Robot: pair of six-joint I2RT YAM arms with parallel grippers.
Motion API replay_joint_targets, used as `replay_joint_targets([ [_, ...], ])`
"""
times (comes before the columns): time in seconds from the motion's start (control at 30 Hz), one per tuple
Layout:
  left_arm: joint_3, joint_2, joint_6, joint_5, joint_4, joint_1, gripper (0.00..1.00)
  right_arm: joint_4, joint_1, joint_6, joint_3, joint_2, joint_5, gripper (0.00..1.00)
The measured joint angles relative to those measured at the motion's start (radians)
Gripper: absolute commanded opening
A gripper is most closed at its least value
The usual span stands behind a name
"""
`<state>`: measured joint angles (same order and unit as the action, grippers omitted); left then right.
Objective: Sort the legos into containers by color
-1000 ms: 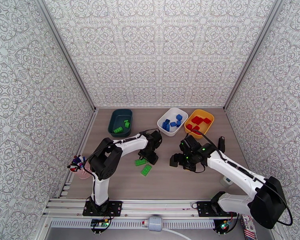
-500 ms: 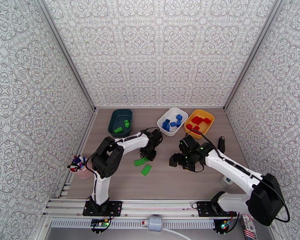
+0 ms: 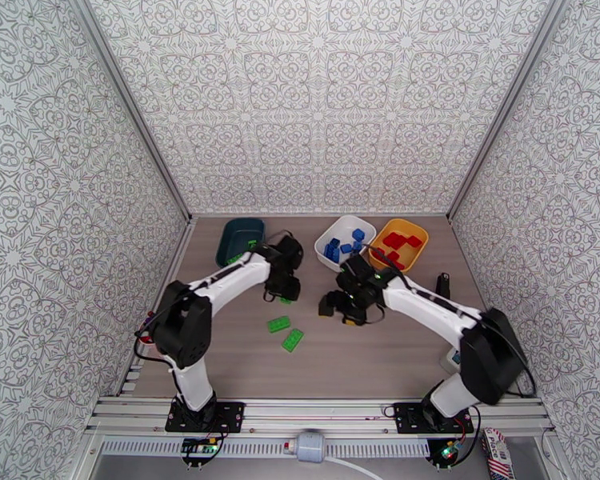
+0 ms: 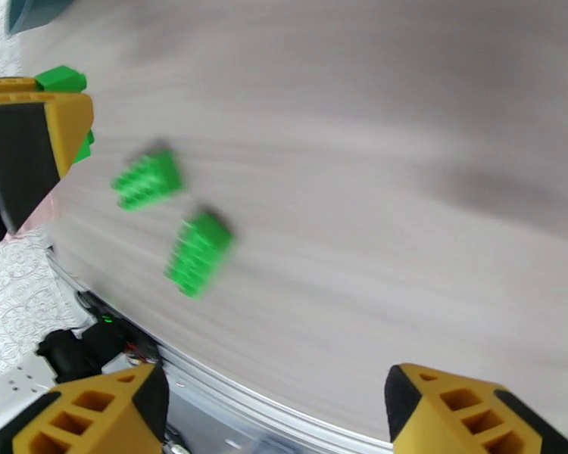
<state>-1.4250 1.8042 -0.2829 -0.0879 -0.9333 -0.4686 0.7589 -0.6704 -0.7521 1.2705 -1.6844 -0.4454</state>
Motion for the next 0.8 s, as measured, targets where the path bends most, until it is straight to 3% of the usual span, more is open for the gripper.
replay_joint_targets([
  [0.2,-0.02,-0.012,-0.066,-0.066,0.02,0.214,0.37,0.022,-0.059,0.046,0.285,-0.178,-0.039,0.79],
  [0.4,-0.161,0.026,-0.114,-0.1,0.017,0.406,0.45,0.087,-0.065,0.091,0.412,-0.257,-0.05,0.79],
  [0.6,-0.422,0.187,-0.107,-0.107,-0.036,0.473,0.72,0.153,-0.063,0.119,0.441,-0.281,-0.045,0.79],
  [0.8,-0.529,0.258,-0.095,-0.098,-0.11,0.472,0.76,0.185,-0.061,0.132,0.446,-0.28,-0.021,0.79],
])
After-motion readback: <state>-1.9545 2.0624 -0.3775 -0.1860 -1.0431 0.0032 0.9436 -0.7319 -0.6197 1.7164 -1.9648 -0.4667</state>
